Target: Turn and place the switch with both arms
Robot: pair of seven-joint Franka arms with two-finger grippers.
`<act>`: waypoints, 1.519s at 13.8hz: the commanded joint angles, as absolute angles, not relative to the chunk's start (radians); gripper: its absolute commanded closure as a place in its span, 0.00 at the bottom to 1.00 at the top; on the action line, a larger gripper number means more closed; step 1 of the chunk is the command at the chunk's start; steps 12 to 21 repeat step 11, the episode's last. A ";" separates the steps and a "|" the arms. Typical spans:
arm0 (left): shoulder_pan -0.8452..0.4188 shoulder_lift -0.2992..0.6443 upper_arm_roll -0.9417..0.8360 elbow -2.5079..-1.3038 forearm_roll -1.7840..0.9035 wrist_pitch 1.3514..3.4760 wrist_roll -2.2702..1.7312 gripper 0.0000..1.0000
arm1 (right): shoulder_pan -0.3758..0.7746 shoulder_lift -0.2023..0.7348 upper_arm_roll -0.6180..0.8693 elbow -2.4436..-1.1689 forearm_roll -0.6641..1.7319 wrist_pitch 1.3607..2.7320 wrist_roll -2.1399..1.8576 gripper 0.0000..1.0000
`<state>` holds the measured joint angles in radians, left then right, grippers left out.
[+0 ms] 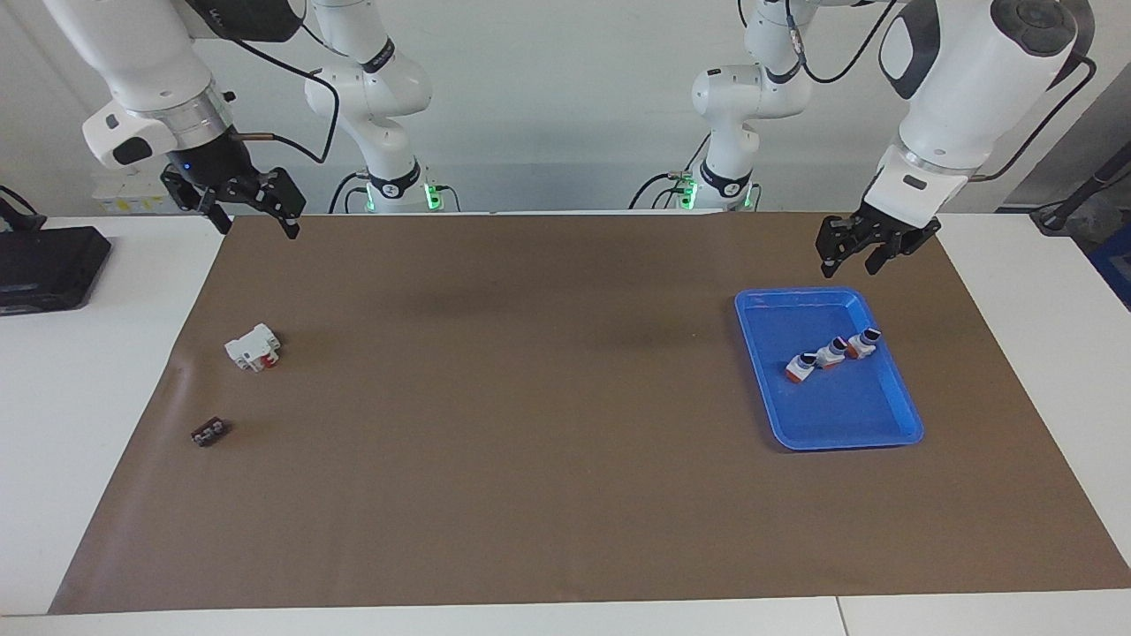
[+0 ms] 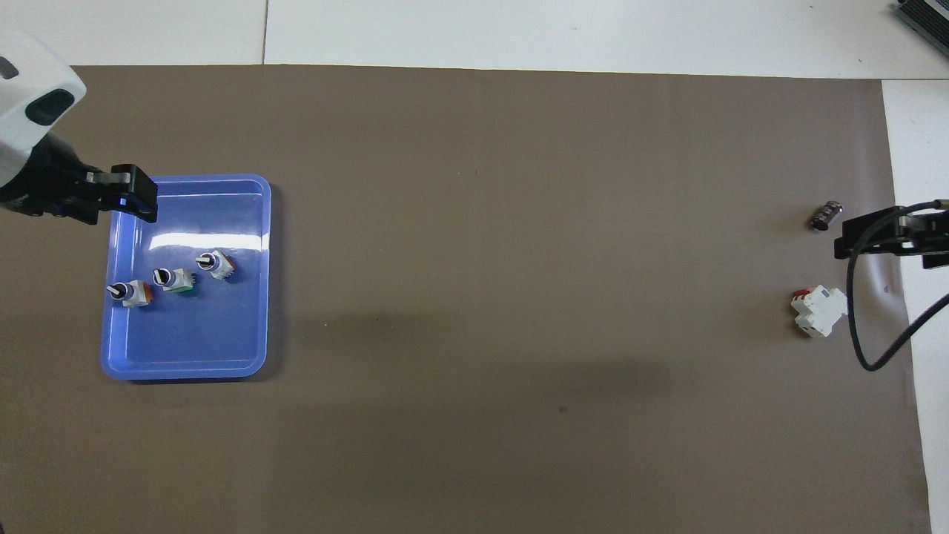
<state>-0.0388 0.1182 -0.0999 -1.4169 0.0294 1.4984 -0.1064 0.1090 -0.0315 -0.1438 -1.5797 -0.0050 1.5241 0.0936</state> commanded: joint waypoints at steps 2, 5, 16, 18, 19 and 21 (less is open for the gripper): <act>0.000 0.029 -0.100 -1.520 0.048 1.538 -0.078 0.06 | 0.112 -0.043 -0.144 -1.581 -0.015 1.508 0.103 0.00; 0.000 0.029 -0.101 -1.528 0.048 1.603 -0.078 0.00 | 0.112 -0.052 -0.144 -1.586 -0.015 1.508 0.101 0.00; -0.008 0.029 -0.101 -1.548 0.032 1.687 -0.052 0.00 | 0.112 -0.054 -0.144 -1.586 -0.015 1.508 0.103 0.00; -0.008 0.029 -0.101 -1.548 0.032 1.687 -0.052 0.00 | 0.112 -0.054 -0.144 -1.586 -0.015 1.508 0.103 0.00; -0.008 0.029 -0.101 -1.548 0.032 1.687 -0.052 0.00 | 0.112 -0.054 -0.144 -1.586 -0.015 1.508 0.103 0.00; -0.008 0.029 -0.101 -1.548 0.032 1.687 -0.052 0.00 | 0.112 -0.054 -0.144 -1.586 -0.015 1.508 0.103 0.00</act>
